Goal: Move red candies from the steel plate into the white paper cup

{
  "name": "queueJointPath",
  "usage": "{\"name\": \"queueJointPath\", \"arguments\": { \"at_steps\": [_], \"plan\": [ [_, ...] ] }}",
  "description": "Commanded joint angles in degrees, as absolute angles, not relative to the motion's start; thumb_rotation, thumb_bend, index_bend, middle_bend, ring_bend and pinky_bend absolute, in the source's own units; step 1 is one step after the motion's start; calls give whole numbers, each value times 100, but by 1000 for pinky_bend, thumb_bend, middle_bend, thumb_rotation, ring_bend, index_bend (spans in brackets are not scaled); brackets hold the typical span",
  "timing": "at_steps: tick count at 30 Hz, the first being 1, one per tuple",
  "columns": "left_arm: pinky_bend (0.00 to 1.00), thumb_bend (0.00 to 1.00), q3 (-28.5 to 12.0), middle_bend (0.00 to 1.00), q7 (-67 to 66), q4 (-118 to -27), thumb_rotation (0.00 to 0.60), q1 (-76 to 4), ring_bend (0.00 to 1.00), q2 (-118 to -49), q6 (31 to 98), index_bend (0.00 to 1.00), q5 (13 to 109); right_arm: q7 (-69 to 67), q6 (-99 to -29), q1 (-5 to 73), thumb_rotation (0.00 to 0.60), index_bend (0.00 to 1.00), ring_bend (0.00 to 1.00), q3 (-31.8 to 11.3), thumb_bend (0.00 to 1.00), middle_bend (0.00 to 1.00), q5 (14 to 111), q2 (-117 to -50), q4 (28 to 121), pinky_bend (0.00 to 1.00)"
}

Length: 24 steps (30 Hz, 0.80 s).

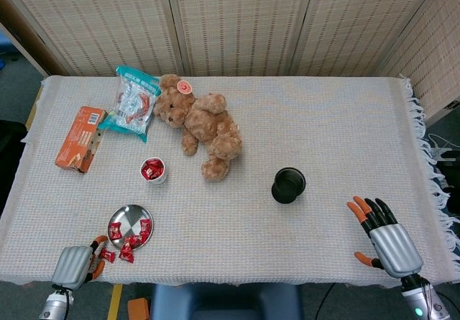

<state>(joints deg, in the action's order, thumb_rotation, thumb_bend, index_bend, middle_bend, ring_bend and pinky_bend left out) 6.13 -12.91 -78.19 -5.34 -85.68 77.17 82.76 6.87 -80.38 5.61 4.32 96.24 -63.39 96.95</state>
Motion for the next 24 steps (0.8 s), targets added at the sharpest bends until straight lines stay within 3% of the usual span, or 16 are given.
{"name": "queueJointPath", "arguments": {
  "at_steps": [1,8,24],
  "plan": [
    [1000,372,611,898,-1314,-7845,600,-518,901,-8567,7768,204,8344,685,-8028,565,600,0,0,433,15,0,9620,-6339,9694,0],
    [1000,373,617,902,-1316,-7832,600,-506,901,-8604,7785,355,8479,685,-8029,565,600,0,0,429,15,0,9612,-6339,9696,0],
    [1000,373,563,913,-1160,-7778,600,-473,907,-8626,7883,526,8636,678,-8024,567,600,0,0,425,15,0,9601,-6335,9693,0]
  ]
}}
